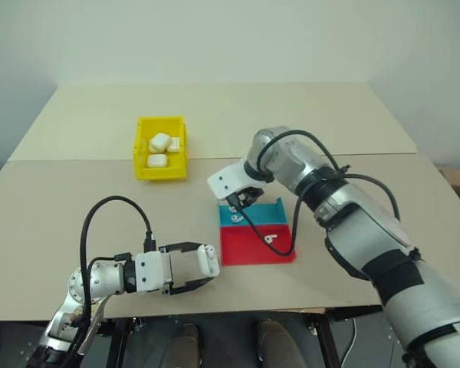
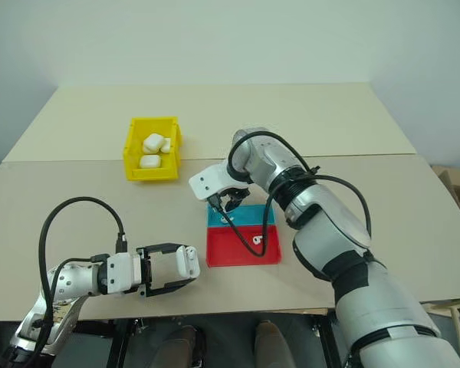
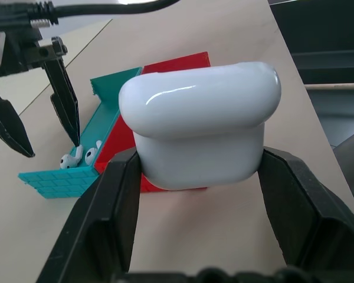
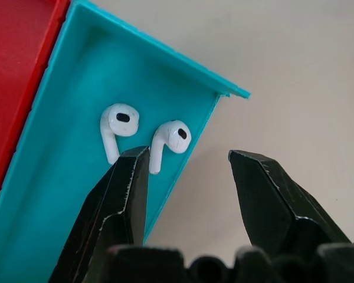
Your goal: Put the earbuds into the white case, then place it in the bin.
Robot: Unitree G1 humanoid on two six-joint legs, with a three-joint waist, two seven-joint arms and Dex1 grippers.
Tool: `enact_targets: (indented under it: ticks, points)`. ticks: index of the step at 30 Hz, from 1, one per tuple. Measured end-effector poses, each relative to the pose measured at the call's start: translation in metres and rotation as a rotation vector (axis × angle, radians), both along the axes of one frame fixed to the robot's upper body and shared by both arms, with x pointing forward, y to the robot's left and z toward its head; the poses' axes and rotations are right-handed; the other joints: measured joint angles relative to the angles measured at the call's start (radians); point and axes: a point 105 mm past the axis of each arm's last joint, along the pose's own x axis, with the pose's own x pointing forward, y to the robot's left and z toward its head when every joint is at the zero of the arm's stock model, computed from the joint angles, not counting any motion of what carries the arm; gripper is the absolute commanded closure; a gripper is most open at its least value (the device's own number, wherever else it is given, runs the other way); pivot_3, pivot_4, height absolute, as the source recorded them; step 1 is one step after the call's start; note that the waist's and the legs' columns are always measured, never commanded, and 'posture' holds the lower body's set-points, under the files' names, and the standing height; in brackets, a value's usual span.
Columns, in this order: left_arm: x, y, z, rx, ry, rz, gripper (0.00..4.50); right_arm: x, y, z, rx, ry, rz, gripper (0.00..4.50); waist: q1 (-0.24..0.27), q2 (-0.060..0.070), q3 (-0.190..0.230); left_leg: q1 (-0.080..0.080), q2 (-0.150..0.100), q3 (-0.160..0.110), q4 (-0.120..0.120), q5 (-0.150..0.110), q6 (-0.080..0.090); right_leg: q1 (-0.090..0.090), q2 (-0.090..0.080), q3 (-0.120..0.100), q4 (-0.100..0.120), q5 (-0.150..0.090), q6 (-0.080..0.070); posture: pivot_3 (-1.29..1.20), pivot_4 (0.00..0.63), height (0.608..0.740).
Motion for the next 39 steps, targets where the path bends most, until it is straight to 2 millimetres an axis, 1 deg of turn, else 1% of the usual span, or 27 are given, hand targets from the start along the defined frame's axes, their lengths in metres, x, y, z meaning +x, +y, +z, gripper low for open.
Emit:
enact_targets:
  ticks: [4, 9, 16, 17, 20, 39]
  points:
    - [-0.003, 0.001, -0.002, 0.001, 0.009, 0.008, 1.78, 0.001, -0.001, -0.003, -0.015, 0.003, 0.005, 1.91, 0.000, 0.000, 0.000, 0.000, 0.000, 0.000, 0.000, 0.000, 0.000, 0.000, 0.000, 0.000, 0.000, 0.000, 0.000, 0.00, 0.150, 0.740]
    - [-0.003, 0.001, -0.003, 0.007, 0.006, 0.015, 1.78, -0.001, 0.004, -0.008, -0.016, 0.013, 0.014, 1.91, -0.001, 0.000, 0.000, 0.000, 0.000, 0.000, 0.000, 0.000, 0.000, 0.000, 0.000, 0.000, 0.000, 0.000, 0.000, 0.00, 0.150, 0.740]
    - [-0.003, 0.002, -0.004, 0.020, 0.006, 0.016, 1.78, 0.001, 0.003, -0.013, -0.027, 0.002, 0.003, 1.91, -0.001, 0.000, 0.000, 0.000, 0.000, 0.000, 0.000, 0.000, 0.000, 0.000, 0.000, 0.000, 0.000, 0.000, 0.000, 0.00, 0.150, 0.740]
    - [-0.003, 0.002, -0.004, 0.021, 0.007, 0.016, 1.78, 0.002, 0.002, -0.013, -0.031, 0.001, 0.002, 2.07, -0.001, 0.000, 0.000, 0.000, 0.000, 0.000, 0.000, 0.000, 0.000, 0.000, 0.000, 0.000, 0.000, 0.000, 0.000, 0.00, 0.150, 0.740]
    - [-0.003, 0.002, -0.004, 0.022, 0.006, 0.016, 1.78, 0.001, 0.002, -0.013, -0.031, 0.001, 0.006, 2.83, -0.001, 0.000, 0.000, 0.000, 0.000, 0.000, 0.000, 0.000, 0.000, 0.000, 0.000, 0.000, 0.000, 0.000, 0.000, 0.00, 0.150, 0.740]
    - [-0.003, 0.003, -0.004, 0.030, 0.006, 0.014, 1.78, 0.000, 0.001, -0.015, -0.038, -0.001, 0.040, 2.83, -0.001, 0.000, 0.000, 0.001, 0.000, 0.000, -0.001, 0.000, 0.000, 0.000, 0.000, 0.000, 0.000, 0.000, 0.000, 0.00, 0.150, 0.740]
